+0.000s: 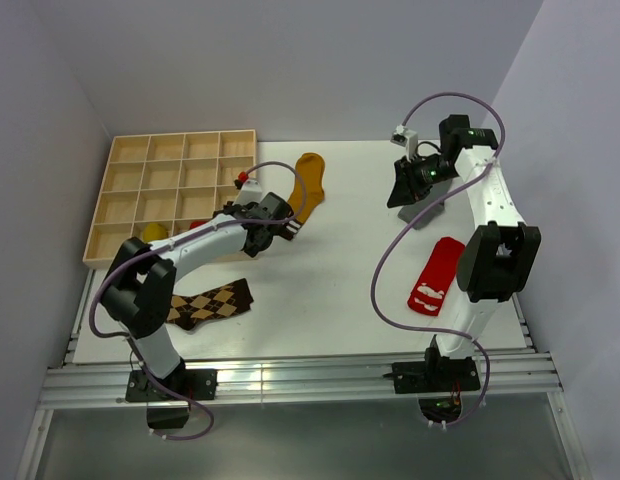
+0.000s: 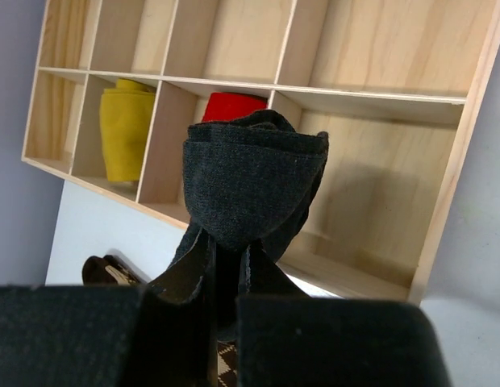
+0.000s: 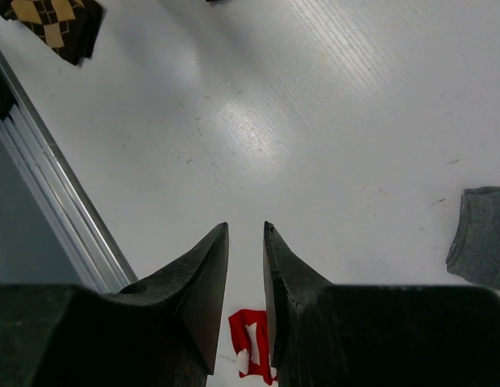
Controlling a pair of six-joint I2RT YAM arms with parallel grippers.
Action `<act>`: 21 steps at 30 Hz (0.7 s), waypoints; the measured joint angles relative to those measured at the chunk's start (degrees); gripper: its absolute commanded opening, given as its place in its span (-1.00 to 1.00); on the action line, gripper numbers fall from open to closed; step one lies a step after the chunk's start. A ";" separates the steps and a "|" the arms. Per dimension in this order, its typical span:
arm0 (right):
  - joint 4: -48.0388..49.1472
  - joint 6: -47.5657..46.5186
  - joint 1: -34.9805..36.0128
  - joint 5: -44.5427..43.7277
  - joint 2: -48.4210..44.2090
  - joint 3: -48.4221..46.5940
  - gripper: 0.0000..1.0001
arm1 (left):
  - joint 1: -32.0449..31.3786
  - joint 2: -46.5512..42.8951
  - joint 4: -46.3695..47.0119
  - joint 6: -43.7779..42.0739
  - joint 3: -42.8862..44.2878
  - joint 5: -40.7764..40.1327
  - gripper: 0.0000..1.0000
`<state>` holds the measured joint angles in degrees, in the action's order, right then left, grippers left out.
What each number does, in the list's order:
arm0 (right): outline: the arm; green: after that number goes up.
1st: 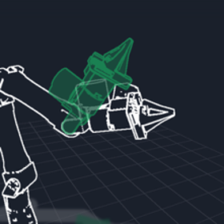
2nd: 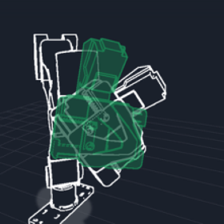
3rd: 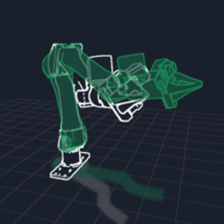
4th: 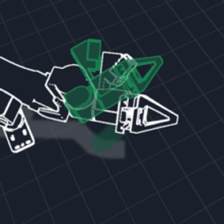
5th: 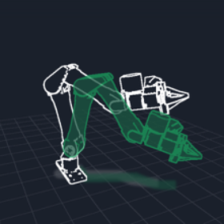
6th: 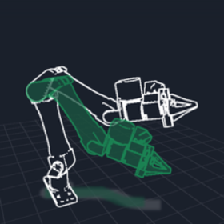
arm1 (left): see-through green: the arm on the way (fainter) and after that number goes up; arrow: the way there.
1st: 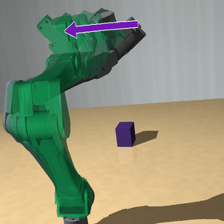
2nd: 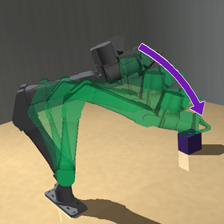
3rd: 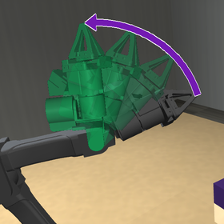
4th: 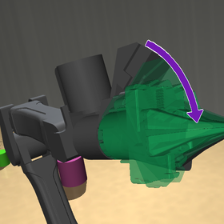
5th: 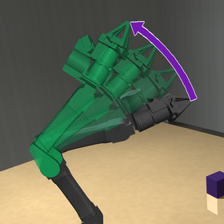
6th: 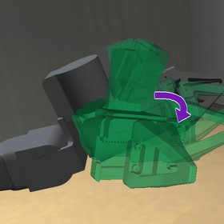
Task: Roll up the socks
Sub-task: Place the sock in the storage box.
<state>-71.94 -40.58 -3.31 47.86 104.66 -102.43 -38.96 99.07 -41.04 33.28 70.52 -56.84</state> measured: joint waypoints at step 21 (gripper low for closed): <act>0.37 -1.75 -0.33 -0.87 -0.39 4.37 -0.41 | 2.21 7.76 10.49 -5.22 -0.46 14.64 -1.00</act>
<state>-71.57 -42.33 -3.64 46.98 104.27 -98.06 -36.75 106.83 -30.55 28.05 70.06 -42.19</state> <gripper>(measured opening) 0.298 0.085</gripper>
